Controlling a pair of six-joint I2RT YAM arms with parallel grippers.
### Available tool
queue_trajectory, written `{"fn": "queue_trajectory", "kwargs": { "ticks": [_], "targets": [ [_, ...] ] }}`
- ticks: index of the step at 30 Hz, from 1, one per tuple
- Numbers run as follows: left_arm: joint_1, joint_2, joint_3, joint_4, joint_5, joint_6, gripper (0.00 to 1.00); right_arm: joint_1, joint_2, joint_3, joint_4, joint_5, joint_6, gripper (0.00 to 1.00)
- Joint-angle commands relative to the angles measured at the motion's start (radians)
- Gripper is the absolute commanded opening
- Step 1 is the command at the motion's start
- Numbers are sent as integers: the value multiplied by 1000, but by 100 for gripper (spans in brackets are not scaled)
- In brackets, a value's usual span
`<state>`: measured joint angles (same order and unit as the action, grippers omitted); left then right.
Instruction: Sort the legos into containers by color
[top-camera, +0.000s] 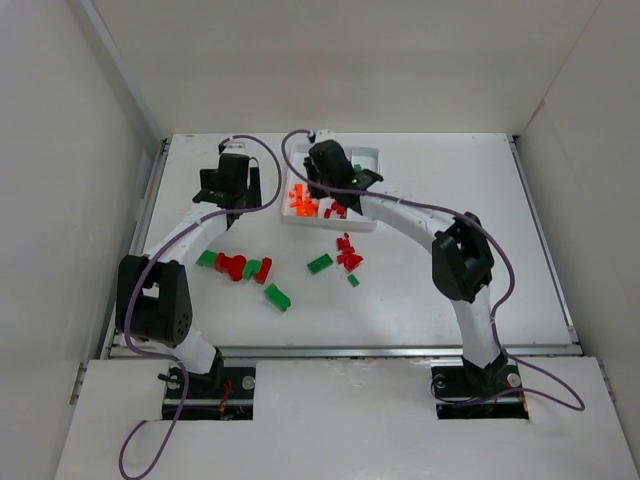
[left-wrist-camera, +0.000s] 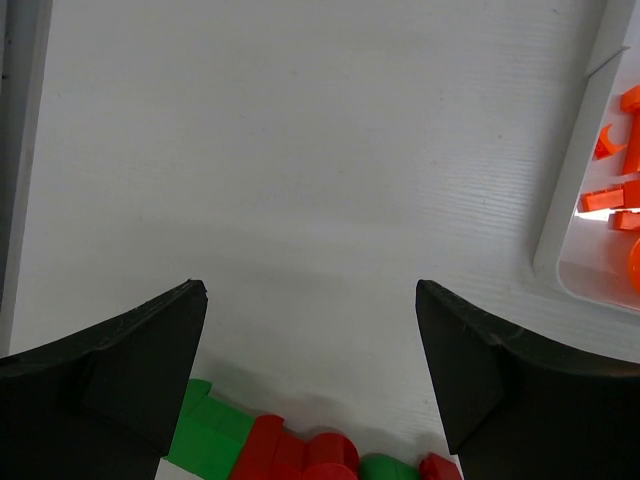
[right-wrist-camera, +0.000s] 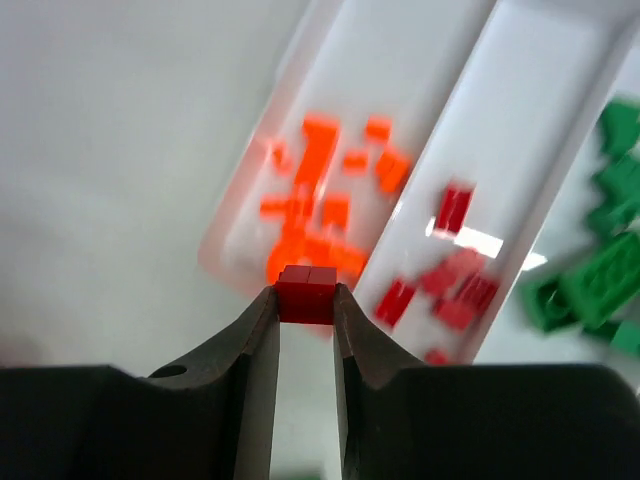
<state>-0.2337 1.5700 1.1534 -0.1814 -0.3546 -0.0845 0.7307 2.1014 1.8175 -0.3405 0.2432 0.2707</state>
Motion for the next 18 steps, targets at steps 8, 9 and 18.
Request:
{"fn": "queue_trajectory", "kwargs": {
  "ticks": [8, 9, 18],
  "targets": [
    [2, -38, -11, 37, -34, 29, 83, -85, 209, 233, -81, 105, -28, 30],
    [2, -38, -11, 37, -34, 29, 83, -85, 218, 243, -81, 105, -28, 33],
    [2, -7, -11, 37, -15, 29, 83, -85, 149, 164, -63, 93, -114, 54]
  ]
}}
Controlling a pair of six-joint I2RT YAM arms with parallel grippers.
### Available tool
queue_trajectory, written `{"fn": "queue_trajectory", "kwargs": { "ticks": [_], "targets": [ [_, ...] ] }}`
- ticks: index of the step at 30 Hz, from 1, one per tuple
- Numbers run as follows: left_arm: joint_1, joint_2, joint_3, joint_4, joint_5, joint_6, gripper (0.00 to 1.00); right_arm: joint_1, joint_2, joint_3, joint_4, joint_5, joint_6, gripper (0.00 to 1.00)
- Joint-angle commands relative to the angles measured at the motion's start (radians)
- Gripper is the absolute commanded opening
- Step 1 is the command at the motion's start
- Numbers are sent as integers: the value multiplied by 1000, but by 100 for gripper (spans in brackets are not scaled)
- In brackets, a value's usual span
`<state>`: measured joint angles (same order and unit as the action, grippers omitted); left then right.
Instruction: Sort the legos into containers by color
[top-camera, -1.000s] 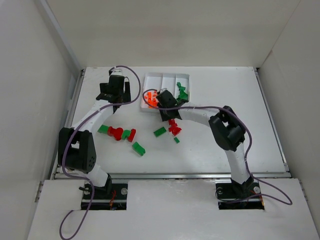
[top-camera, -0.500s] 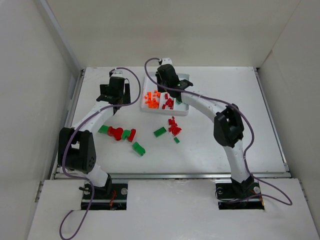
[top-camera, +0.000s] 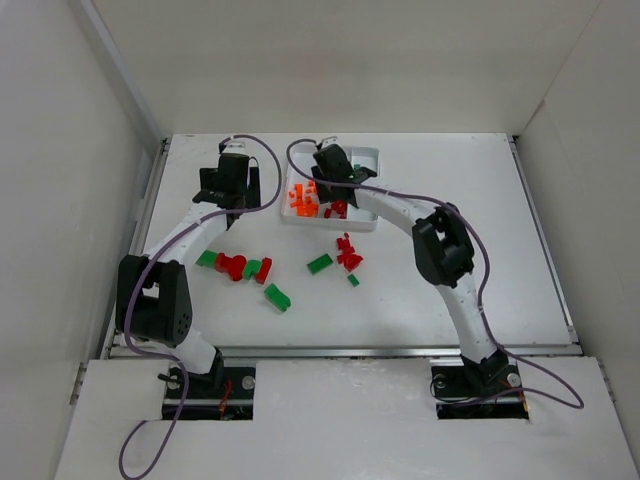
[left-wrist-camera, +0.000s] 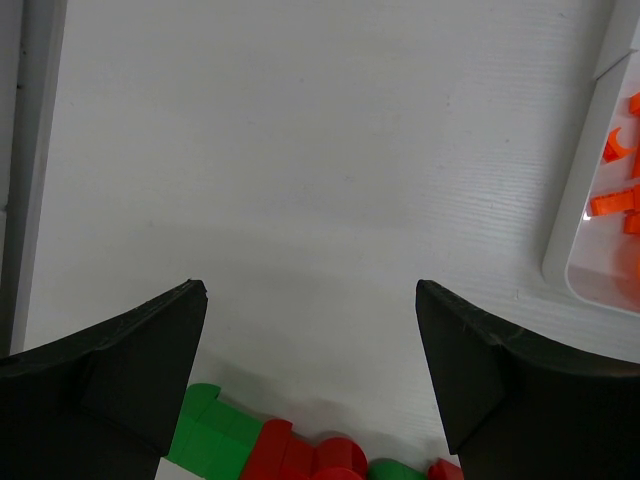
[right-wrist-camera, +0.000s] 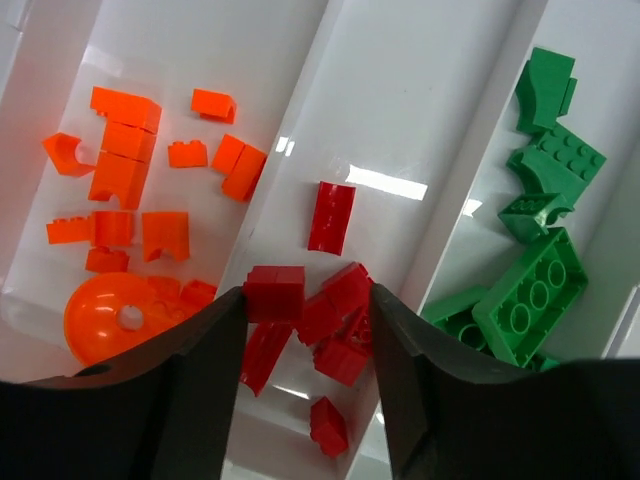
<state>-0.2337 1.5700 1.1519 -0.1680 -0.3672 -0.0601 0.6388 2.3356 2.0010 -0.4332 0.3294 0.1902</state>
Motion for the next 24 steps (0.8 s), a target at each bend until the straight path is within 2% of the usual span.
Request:
{"fn": "queue_trajectory", "kwargs": {
  "ticks": [1, 4, 8, 10, 14, 19, 24],
  "targets": [
    [2, 2, -9, 24, -3, -4, 83, 7, -96, -31, 30, 7, -34, 57],
    [2, 2, 0, 24, -3, -4, 83, 7, -137, -100, 40, -26, -43, 68],
    [2, 12, 0, 24, -3, -4, 83, 7, -137, -133, 40, -36, -43, 69],
    [2, 12, 0, 24, -3, -4, 83, 7, -124, -124, 31, -50, -34, 61],
    [2, 12, 0, 24, -3, -4, 83, 16, -134, -117, 17, -101, -57, 61],
    [2, 2, 0, 24, -3, -4, 83, 39, -211, -247, 145, -226, -129, 56],
    [2, 2, -9, 24, -3, -4, 83, 48, -131, -168, 93, -314, -176, 52]
  ]
}}
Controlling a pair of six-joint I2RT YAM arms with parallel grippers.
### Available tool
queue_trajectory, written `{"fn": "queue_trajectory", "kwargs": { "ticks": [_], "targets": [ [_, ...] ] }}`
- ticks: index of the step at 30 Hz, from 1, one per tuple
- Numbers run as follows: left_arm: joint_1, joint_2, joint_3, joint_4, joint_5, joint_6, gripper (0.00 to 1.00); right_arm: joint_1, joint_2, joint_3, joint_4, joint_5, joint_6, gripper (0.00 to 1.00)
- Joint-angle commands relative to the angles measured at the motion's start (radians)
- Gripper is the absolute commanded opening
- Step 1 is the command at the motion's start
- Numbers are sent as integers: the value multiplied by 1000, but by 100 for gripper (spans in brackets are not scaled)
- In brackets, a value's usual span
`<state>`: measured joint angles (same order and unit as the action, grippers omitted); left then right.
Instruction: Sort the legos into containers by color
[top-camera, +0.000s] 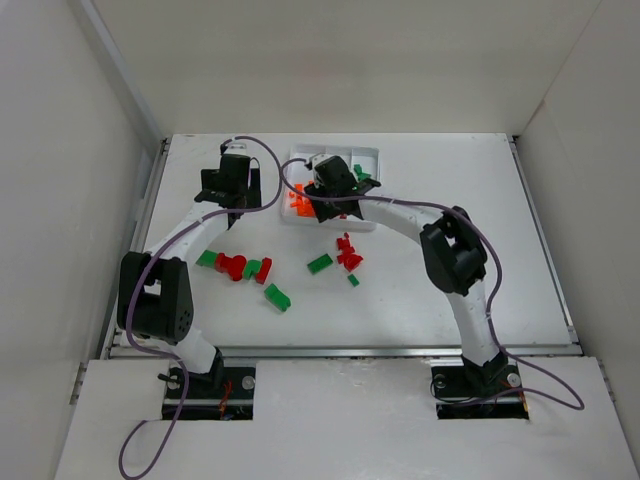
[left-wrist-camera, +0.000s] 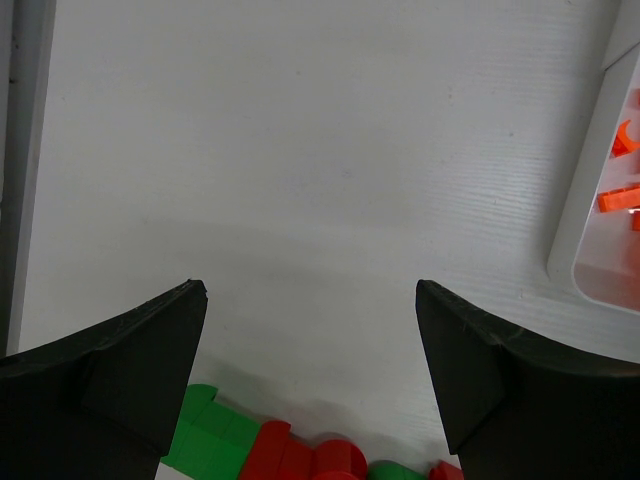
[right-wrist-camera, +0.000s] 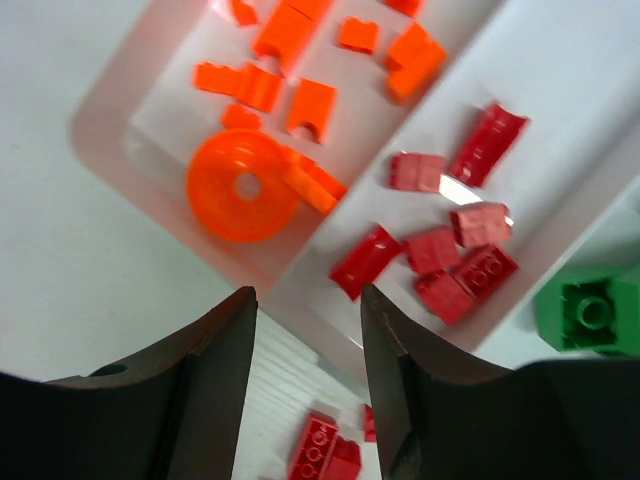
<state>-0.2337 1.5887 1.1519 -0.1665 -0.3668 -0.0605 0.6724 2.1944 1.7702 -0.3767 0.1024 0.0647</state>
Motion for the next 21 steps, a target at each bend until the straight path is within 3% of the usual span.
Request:
{"fn": "queue_trajectory", "kwargs": {
  "ticks": [1, 6, 18, 21],
  "targets": [
    [2, -16, -9, 22, -3, -4, 83, 15, 22, 78, 27, -107, -51, 51],
    [2, -26, -9, 22, -3, 5, 83, 15, 57, 100, 5, -129, -51, 41],
    [2, -26, -18, 32, -12, 5, 83, 15, 24, -29, 35, -221, -82, 25],
    [2, -26, -27, 32, -12, 5, 83, 15, 13, -51, 35, -230, -82, 17]
  ]
}}
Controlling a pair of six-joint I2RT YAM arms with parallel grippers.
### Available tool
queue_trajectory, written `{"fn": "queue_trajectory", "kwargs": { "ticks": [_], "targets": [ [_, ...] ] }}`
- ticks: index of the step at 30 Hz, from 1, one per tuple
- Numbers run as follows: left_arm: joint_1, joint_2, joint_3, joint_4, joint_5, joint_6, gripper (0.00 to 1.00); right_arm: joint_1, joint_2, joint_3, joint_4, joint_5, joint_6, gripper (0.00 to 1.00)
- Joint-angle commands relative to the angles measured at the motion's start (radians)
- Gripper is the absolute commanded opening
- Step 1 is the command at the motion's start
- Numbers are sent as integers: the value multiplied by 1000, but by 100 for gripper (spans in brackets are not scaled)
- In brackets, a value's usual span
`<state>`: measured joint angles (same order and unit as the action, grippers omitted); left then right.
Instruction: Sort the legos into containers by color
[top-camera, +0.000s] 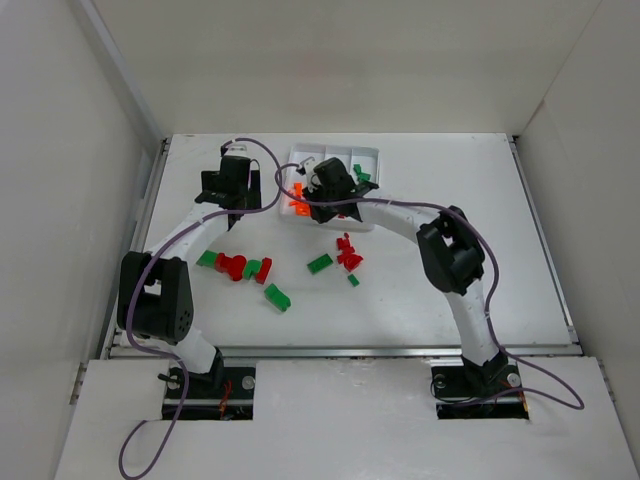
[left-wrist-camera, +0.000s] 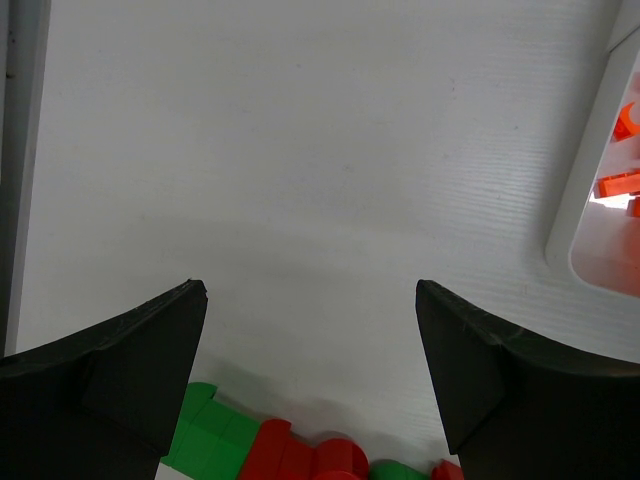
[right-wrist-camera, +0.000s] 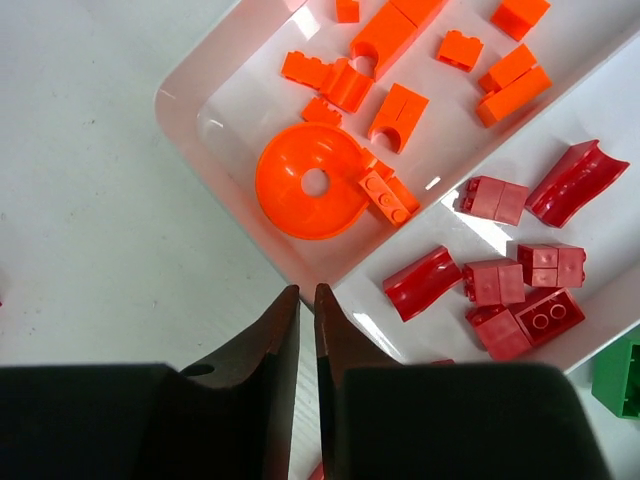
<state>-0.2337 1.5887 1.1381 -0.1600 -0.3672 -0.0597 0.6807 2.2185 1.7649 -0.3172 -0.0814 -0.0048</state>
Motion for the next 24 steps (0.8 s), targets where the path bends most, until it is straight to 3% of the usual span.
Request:
{"fn": "queue_trajectory", "kwargs": {
  "ticks": [1, 19, 23, 24],
  "targets": [
    [2, -26, -14, 25, -12, 4, 83, 6, -22, -54, -25, -57, -21, 15],
    [-7, -26, -14, 25, -3, 4, 83, 6, -123, -196, -16, -52, -61, 7],
    [-7, -35, -14, 25, -3, 4, 83, 6, -132, -186, -16, -52, -61, 7],
    [-7, -35, -14, 25, -3, 4, 83, 6, -132, -186, -26, -52, -61, 13]
  ]
}}
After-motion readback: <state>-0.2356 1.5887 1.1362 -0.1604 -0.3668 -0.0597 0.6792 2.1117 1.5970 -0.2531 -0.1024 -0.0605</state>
